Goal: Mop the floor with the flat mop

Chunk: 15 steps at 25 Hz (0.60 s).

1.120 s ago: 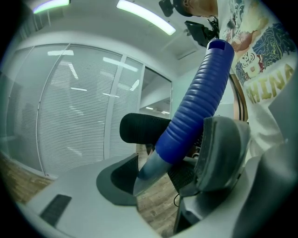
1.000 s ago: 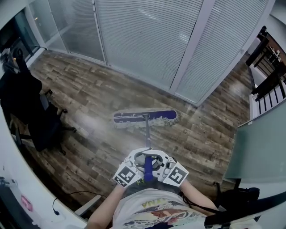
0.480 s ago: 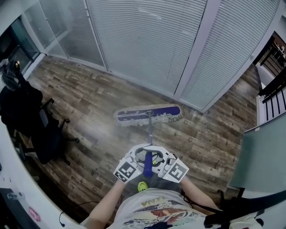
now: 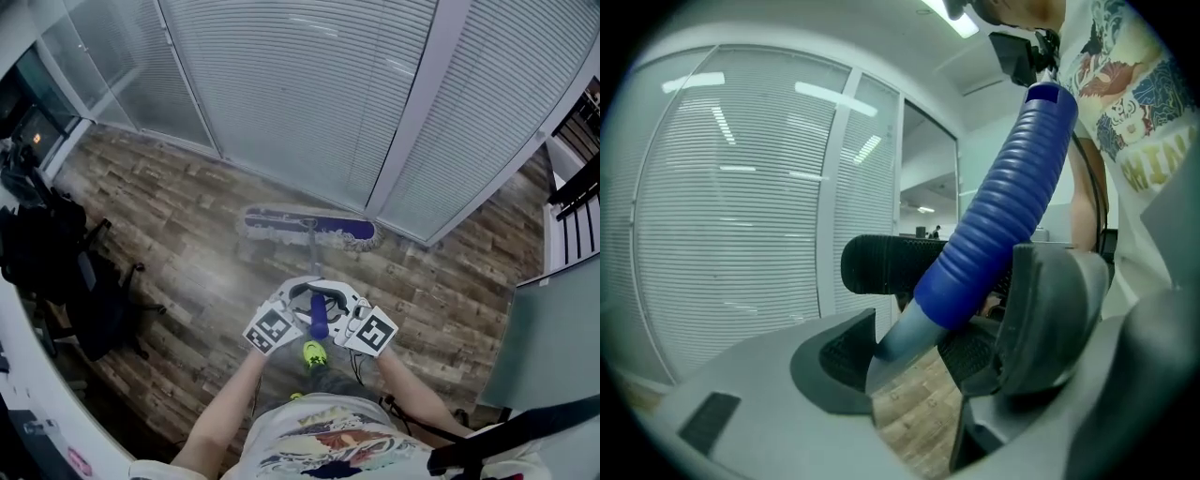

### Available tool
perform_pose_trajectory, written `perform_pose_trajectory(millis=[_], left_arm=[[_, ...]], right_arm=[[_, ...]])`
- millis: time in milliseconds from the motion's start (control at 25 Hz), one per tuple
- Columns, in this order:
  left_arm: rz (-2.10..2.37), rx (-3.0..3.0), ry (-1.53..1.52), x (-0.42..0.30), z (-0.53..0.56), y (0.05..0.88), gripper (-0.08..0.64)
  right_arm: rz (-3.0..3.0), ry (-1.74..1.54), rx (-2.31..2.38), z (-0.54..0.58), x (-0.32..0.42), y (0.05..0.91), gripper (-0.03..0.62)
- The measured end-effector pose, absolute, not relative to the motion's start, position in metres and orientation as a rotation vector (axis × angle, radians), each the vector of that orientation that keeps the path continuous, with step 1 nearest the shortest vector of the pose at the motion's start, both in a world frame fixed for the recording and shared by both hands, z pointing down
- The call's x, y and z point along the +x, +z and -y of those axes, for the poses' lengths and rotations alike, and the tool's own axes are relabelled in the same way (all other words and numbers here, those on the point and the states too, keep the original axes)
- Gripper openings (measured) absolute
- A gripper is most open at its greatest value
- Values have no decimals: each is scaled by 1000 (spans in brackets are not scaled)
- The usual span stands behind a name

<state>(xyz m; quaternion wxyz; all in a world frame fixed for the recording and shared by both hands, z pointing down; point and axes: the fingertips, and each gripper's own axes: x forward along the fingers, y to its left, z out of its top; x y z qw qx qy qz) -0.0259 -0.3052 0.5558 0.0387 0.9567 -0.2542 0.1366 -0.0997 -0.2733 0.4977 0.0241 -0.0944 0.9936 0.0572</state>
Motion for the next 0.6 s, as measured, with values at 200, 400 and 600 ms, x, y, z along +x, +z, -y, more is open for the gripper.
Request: perform_pose_trajectory(millis=[200, 400, 600], left_arm=[[773, 2926, 437, -23, 331, 563, 192], [782, 2911, 423, -28, 324, 564, 199], [829, 2887, 409, -40, 288, 568, 206]], right_arm=[[-3112, 117, -340, 301, -95, 511, 210], [-3125, 21, -381, 296, -99, 512, 212], [-3148, 7, -357, 258, -108, 512, 212]])
